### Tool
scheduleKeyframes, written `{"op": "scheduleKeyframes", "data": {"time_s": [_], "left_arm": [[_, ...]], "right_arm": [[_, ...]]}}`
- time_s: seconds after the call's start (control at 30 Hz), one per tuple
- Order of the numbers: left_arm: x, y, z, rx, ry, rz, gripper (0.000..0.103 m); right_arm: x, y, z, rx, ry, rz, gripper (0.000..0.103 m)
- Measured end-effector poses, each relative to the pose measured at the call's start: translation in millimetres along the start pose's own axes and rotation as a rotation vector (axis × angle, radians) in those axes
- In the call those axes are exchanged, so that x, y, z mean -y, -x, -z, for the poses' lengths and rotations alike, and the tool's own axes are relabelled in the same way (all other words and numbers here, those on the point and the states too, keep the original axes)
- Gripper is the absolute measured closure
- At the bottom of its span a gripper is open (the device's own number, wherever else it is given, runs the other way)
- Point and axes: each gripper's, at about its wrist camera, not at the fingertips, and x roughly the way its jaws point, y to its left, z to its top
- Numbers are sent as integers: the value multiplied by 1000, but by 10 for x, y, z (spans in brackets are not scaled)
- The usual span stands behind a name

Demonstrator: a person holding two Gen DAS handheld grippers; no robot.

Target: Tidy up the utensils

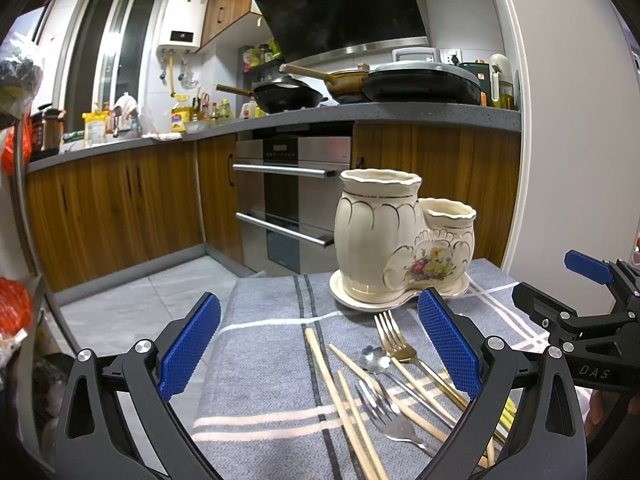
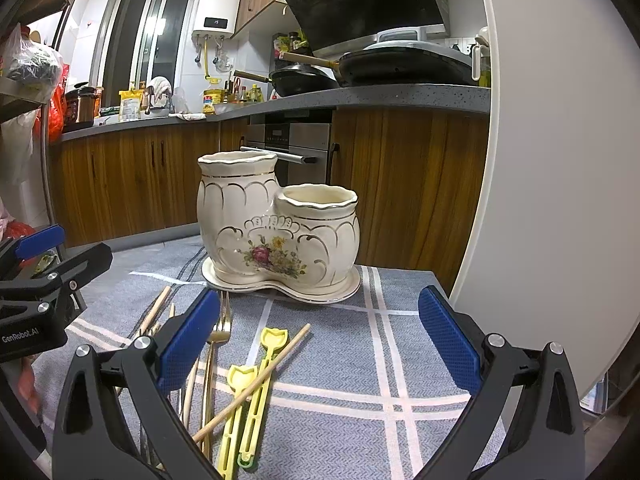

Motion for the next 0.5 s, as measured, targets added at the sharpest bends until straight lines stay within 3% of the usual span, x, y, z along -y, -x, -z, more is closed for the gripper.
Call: {"op": "scheduleKeyframes", "data": {"time_s": [0.5], "left_arm": [[47, -49, 21, -4, -6, 2, 5]], "right_arm": [[50, -72, 19, -32, -19, 15, 5]]}}
